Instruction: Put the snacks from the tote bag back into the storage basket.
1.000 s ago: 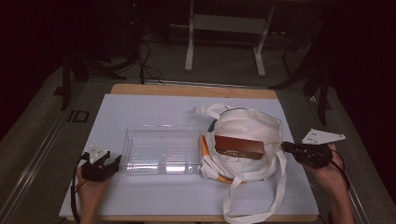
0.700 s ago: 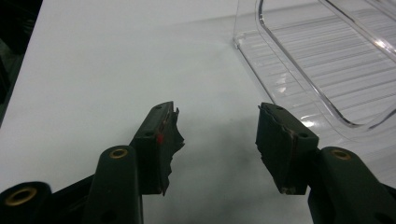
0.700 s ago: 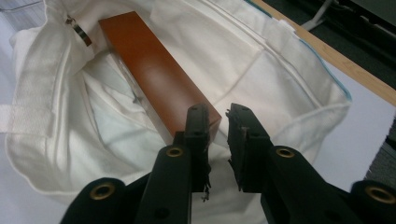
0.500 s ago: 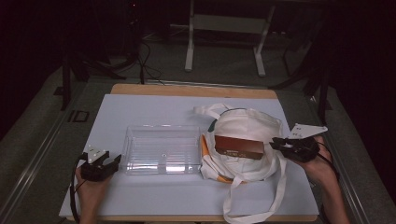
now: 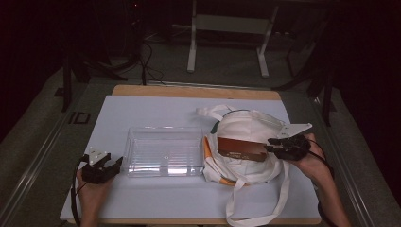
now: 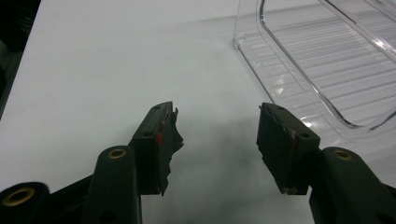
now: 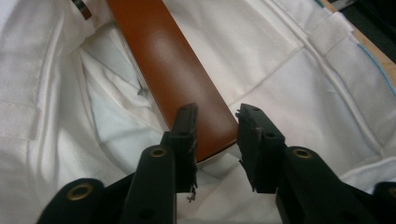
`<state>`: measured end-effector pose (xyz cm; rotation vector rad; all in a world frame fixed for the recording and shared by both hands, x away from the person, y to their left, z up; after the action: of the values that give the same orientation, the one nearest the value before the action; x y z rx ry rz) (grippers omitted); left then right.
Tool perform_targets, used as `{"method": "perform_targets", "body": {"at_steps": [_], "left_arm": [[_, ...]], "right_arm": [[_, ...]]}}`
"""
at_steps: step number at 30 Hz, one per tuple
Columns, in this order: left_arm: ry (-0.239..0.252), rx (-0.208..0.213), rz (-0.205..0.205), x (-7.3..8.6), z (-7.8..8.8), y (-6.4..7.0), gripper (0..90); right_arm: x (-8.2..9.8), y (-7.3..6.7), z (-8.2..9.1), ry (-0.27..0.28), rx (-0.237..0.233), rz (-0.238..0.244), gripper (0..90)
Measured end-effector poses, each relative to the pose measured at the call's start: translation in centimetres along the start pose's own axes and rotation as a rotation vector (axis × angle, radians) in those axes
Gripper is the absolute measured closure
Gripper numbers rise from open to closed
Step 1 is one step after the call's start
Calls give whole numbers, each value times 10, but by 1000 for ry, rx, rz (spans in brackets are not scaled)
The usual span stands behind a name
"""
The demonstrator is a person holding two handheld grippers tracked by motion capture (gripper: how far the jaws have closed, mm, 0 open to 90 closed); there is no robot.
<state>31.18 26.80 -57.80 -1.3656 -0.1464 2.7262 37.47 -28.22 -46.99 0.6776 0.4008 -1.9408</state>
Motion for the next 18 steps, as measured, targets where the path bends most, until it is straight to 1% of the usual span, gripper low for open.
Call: {"method": "perform_targets", "body": {"at_steps": [3, 4, 6, 8, 10, 12, 15, 16, 18], "left_arm": [[-2, 0, 0, 0, 0, 0, 463], [-2, 0, 0, 0, 0, 0, 463], [-3, 1, 0, 0, 0, 0, 461], [-3, 1, -2, 0, 0, 0, 461], [-3, 1, -4, 0, -1, 0, 461], [-4, 1, -5, 0, -1, 1, 459], [-5, 2, -4, 0, -1, 1, 458], [-6, 2, -5, 0, -1, 1, 458], [-7, 2, -6, 0, -1, 1, 457]], "right_arm": [[0, 0, -1, -5, -2, -1, 633], [-1, 0, -2, -13, -3, 0, 620], [-2, 1, -6, -41, -10, 7, 563], [-2, 1, -7, -47, -11, 7, 549], [-2, 1, -9, -73, -11, 13, 499], [-3, 1, -11, -86, -13, 15, 466], [-4, 2, -12, -99, -13, 19, 442], [-5, 2, -13, -114, -11, 22, 422], [-6, 2, -14, -116, -12, 25, 412]]}}
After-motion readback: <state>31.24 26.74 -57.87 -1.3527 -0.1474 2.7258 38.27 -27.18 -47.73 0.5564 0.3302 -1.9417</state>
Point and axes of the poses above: each handheld gripper's, and its own axes: z roughly backward along the jaws, x roughly out of its underside, y roughly to its right, the point moved 6 cm from there along -z, roughly forward along the jaws, and after that the axes turned 13 degrees about -x, right-handed, at the moved point
